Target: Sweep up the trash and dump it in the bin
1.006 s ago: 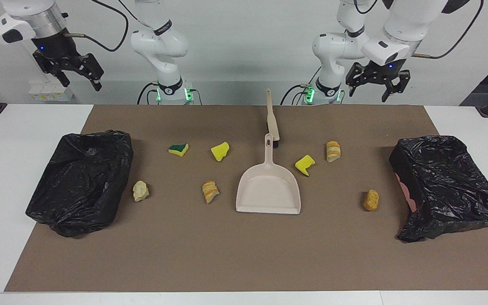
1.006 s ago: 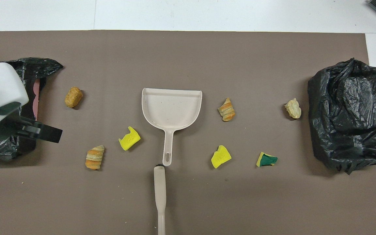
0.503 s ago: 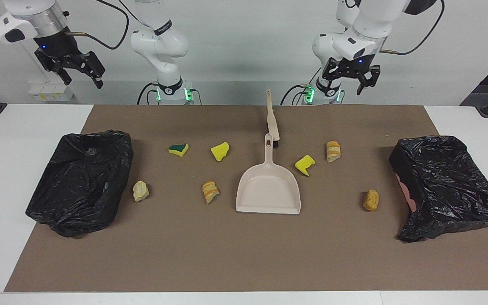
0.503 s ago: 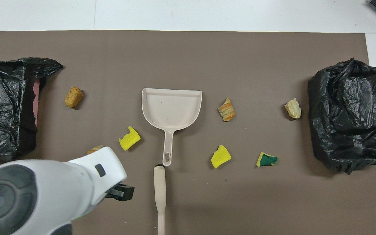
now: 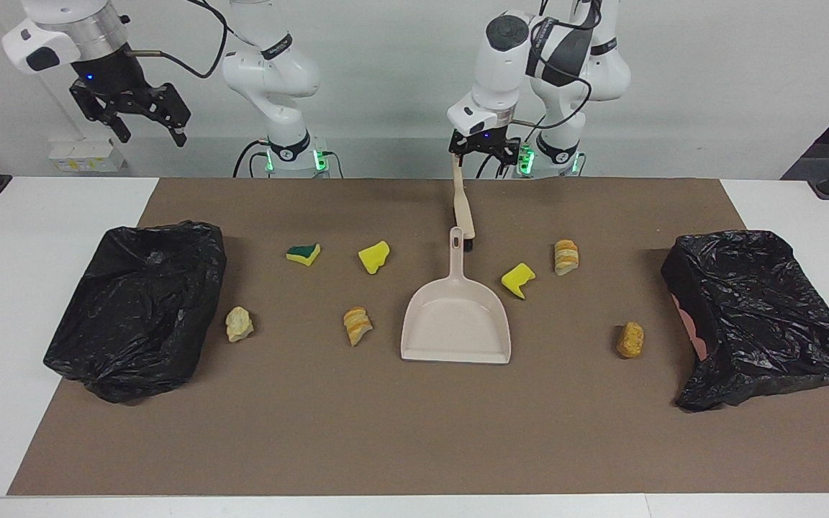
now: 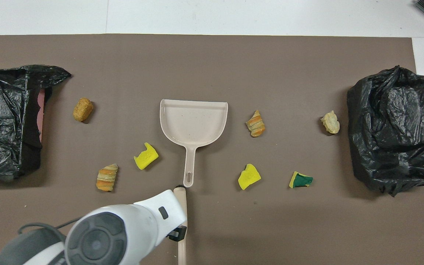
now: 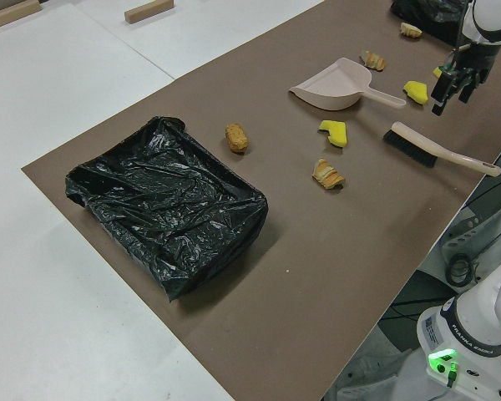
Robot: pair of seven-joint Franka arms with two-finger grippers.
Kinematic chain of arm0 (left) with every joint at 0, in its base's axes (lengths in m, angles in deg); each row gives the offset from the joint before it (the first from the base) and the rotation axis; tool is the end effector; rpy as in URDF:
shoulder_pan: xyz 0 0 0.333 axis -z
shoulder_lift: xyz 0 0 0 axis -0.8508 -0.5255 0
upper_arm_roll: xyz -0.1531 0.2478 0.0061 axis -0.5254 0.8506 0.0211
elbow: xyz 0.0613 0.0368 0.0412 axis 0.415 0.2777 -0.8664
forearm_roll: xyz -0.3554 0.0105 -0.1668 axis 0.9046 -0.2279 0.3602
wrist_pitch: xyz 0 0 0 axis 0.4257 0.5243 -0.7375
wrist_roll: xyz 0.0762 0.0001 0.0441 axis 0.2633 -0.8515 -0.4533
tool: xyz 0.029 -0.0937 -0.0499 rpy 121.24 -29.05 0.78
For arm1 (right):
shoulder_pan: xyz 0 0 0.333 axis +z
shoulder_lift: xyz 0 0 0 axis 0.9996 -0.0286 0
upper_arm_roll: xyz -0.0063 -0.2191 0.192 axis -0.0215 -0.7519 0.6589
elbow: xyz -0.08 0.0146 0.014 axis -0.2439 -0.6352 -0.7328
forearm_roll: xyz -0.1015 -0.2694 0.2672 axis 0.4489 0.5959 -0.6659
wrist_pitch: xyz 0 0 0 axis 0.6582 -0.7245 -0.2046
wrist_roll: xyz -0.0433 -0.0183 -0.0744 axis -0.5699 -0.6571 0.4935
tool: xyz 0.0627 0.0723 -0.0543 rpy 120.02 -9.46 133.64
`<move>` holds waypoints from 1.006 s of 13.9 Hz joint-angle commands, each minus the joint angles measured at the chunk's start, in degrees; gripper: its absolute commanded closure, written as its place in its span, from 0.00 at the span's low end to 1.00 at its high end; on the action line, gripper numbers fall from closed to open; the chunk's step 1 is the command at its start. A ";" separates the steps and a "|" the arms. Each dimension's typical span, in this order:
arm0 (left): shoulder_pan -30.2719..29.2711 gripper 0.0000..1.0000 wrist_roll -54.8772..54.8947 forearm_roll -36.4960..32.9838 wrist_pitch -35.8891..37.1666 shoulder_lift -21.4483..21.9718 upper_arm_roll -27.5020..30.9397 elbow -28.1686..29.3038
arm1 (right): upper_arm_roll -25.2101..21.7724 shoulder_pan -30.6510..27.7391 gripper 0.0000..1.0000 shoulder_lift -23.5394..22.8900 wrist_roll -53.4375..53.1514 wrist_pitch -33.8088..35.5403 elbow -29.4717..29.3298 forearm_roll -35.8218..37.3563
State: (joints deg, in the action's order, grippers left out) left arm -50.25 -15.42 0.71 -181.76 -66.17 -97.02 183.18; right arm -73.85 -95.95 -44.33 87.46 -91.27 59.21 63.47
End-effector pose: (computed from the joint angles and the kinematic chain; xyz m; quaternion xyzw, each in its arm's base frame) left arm 0.2929 -0.3295 0.4132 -0.9836 0.1653 0.0697 0.0176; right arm 0.5081 -0.0389 0.6574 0.9991 -0.0380 -0.0210 0.0028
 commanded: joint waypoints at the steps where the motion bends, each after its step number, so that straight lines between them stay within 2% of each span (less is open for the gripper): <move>1: 0.65 0.00 -3.88 6.02 -6.08 2.07 -4.17 8.02 | 2.77 1.34 0.00 -2.15 0.35 -4.27 1.23 -1.34; 3: 3.45 0.00 -6.07 12.01 -6.62 1.82 -4.44 10.85 | 3.04 4.85 0.00 -4.87 -2.01 -8.22 1.23 -1.51; 6: 5.31 0.00 -7.84 13.34 -9.87 1.38 -5.76 14.11 | 3.04 10.47 0.00 -8.83 -5.09 -14.29 1.14 -1.60; 7: 5.23 0.09 -7.84 14.39 -10.14 1.20 -5.93 14.11 | 3.04 12.49 0.00 -10.67 -7.80 -16.57 1.23 -2.47; 8: 5.22 0.23 -7.93 14.66 -9.88 1.20 -6.02 14.20 | 3.04 13.99 0.00 -12.34 -11.13 -19.29 1.23 -3.70; 10: 5.23 0.41 -9.59 14.67 -9.96 1.11 -6.90 14.38 | 3.04 17.85 0.00 -15.42 -14.85 -23.60 1.32 -3.71; 12: 5.14 0.64 -9.95 14.67 -9.88 1.02 -6.99 14.20 | 3.04 21.64 0.00 -18.14 -19.85 -27.56 1.49 -2.84; 14: 4.35 0.99 -9.43 14.58 -9.44 -0.29 -6.90 13.24 | 3.04 24.97 0.00 -19.04 -20.92 -31.60 4.11 -3.00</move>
State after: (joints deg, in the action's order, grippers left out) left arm -45.78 -24.57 14.36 -190.35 -66.23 -103.83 196.13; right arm -70.54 -73.28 -62.98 68.06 -119.52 61.13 61.24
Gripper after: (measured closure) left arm 0.656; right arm 0.000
